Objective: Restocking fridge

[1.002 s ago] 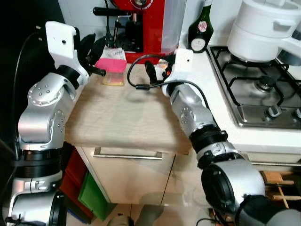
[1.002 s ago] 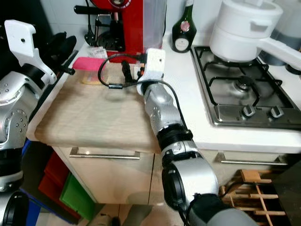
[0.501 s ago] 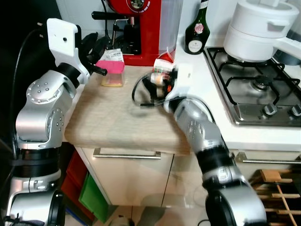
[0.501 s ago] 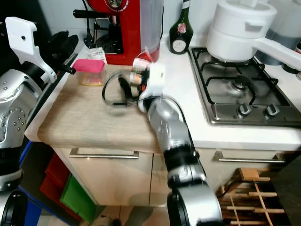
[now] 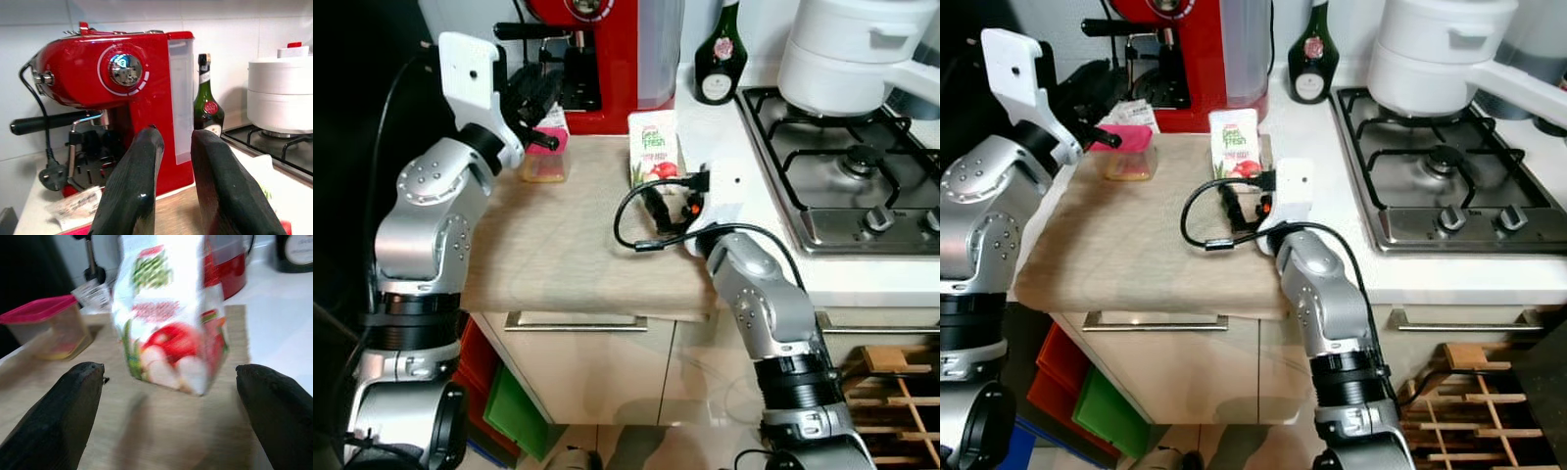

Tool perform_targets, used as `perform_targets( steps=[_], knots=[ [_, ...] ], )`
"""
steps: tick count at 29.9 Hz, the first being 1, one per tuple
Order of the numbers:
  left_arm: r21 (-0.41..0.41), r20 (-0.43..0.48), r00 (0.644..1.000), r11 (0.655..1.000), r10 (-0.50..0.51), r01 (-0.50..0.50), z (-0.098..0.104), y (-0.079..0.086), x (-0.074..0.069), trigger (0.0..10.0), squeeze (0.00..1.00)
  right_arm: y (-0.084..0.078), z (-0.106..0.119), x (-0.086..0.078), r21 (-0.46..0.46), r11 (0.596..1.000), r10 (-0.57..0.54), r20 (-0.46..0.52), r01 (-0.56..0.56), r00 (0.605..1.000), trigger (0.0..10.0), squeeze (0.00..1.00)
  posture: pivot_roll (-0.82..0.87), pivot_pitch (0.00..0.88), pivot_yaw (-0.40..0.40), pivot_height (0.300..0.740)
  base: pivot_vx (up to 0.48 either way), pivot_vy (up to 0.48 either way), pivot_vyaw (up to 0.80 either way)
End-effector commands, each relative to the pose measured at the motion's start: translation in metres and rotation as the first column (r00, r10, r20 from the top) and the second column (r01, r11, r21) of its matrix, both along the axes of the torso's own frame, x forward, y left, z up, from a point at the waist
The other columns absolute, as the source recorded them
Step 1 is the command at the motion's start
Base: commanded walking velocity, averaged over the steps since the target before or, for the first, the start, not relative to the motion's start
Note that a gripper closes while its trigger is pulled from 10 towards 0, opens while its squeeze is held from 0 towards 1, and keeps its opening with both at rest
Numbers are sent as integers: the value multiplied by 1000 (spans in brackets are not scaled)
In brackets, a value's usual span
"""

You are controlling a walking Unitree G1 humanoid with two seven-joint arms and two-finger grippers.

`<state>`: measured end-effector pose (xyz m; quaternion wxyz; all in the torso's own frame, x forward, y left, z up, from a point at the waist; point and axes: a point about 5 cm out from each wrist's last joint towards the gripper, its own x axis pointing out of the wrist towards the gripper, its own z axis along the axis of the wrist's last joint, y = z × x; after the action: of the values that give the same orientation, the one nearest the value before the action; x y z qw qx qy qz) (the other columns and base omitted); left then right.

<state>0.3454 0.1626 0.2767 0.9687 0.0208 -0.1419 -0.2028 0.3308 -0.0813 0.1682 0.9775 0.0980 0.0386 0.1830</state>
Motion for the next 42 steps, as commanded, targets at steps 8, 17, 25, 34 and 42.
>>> perform_targets(
  steps=[8, 17, 25, 34, 42],
  knots=[
    [-148, -77, 997, 989, -20, 8, -10, -9, 12, 10000, 0, -16, 36, -4, 37, 992, -123, 198, 118, 972, 10000, 0, 27, 0, 139, 740, 0, 0, 0],
    [-200, -138, 989, 977, 53, -80, -27, -9, 17, 10000, 0, -26, 55, -6, 79, 985, -167, 261, 151, 951, 10000, 0, 20, 0, 126, 740, 0, 0, 0],
    [-132, -46, 972, 963, 229, -233, -19, 15, 16, 10000, 0, 3, 57, 6, 193, 981, -61, 142, 33, 988, 10000, 1000, 41, 0, 114, 740, 0, 0, 0],
    [-134, -25, 954, 945, 299, -300, -16, 30, 12, 10000, 0, 42, 47, 22, 12, 999, 31, 50, -31, 998, 10000, 1000, 85, 0, 67, 740, 0, 0, 0],
    [-98, -34, 986, 981, 163, -165, -24, 13, 4, 10000, 0, 36, 45, 37, -120, 991, -56, 50, 61, 997, 10000, 0, 97, 0, 46, 740, 0, 0, 0]
  ],
)
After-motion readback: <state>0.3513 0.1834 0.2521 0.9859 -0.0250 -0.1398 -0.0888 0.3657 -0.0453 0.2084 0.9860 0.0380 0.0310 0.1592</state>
